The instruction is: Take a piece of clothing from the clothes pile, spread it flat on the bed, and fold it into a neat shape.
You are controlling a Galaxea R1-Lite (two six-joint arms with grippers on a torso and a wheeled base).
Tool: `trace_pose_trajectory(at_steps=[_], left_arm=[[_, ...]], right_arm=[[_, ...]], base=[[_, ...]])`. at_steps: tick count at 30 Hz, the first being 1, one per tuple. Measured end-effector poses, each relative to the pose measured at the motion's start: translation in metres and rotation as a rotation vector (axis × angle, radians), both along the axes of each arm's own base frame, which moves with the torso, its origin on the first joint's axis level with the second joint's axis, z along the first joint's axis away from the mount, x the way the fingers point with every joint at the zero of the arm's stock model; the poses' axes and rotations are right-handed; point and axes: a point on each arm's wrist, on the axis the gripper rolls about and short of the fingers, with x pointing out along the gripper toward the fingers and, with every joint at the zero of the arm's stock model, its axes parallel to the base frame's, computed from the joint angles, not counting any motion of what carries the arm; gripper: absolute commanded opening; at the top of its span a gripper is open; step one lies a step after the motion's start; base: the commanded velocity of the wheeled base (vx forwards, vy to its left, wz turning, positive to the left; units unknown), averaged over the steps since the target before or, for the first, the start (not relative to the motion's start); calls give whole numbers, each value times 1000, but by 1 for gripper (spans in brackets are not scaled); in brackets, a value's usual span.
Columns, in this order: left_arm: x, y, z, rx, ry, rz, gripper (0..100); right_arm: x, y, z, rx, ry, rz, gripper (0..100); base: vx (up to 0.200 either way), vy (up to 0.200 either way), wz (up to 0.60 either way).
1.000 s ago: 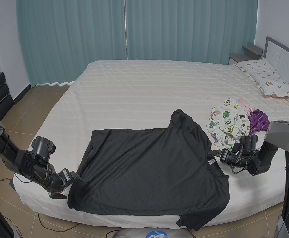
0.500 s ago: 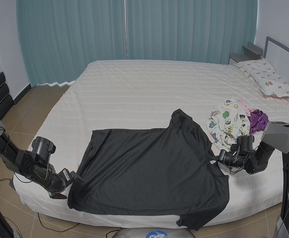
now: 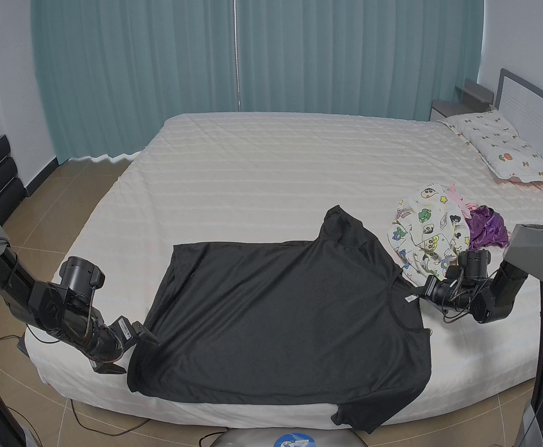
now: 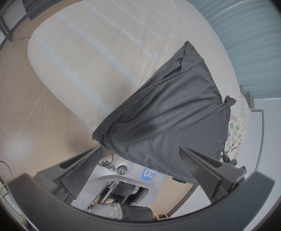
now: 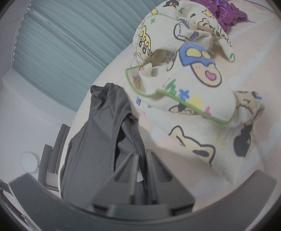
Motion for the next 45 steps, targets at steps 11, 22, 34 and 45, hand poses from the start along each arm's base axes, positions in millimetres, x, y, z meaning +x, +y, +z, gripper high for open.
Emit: trace_pose_trajectory(at_steps=[11, 22, 34, 45], left_arm=[[0, 0, 1, -2, -2, 2, 100], [3, 0, 3, -10, -11, 24, 100], [8, 3, 5, -31, -7, 74, 100], [10, 5, 1, -30, 4, 87, 100]], right_arm=[[-11, -6, 14, 7, 4, -47, 100], [-68, -1, 37, 120, 54, -131, 100], [-109, 6, 44, 232, -39, -168, 100], [-114, 10, 35, 236, 5, -160, 100]], base=[[0, 0, 0], [0, 0, 0], [0, 200, 0], [0, 55, 0]])
